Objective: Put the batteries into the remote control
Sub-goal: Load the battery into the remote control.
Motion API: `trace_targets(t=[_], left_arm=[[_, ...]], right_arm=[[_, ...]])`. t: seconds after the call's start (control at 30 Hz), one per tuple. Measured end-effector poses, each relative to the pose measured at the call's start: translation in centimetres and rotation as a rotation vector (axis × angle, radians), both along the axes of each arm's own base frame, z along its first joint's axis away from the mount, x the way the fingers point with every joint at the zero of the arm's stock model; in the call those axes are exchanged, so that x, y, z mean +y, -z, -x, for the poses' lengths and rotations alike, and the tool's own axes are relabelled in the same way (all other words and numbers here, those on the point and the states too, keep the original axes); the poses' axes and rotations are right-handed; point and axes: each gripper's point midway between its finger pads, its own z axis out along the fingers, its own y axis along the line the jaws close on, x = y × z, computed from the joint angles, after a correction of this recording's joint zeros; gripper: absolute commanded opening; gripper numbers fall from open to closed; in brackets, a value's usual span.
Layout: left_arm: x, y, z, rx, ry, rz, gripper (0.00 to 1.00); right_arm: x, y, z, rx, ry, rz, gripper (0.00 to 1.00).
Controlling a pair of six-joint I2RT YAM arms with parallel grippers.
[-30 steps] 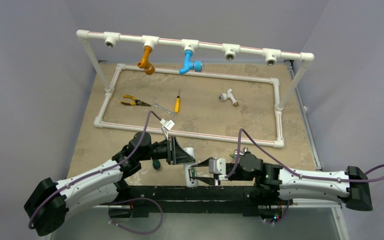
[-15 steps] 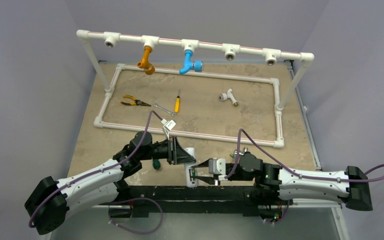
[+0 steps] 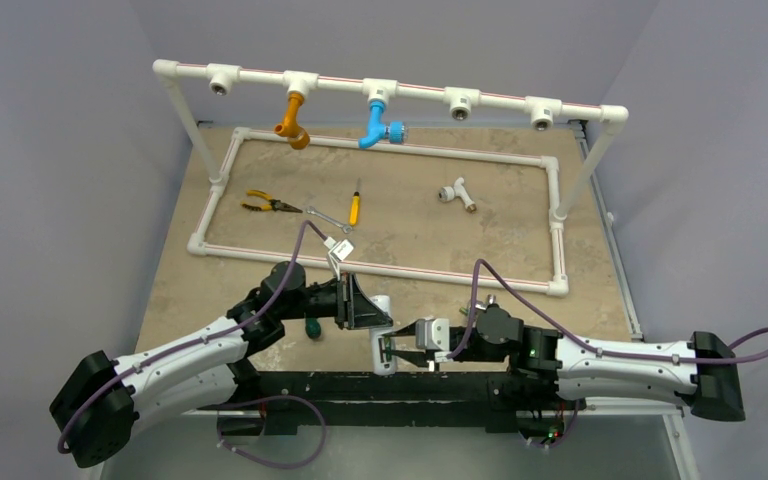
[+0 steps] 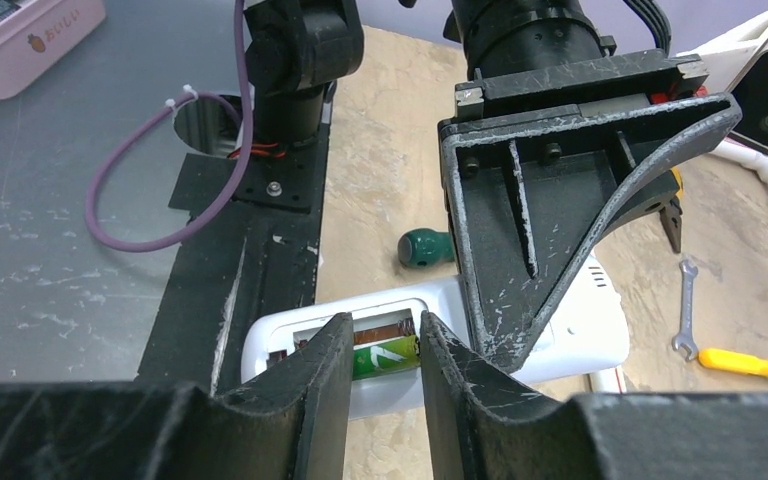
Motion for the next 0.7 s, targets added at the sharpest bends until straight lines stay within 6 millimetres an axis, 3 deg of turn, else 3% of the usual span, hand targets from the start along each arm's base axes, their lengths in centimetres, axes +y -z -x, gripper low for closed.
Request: trace_targets(t=[0.23, 0.7], left_arm=[[-0.01, 0.1, 0.03, 0.003, 0.001, -0.003, 0.0], [-0.06, 0.04, 0.01, 0.019, -0.002, 0.001, 0.0]], right_arm=[[0.06, 0.25, -0.16, -0.01, 0.005, 0.01, 0.19], [0.1, 0.24, -0.47, -0.022, 0.017, 0.01, 0.14]])
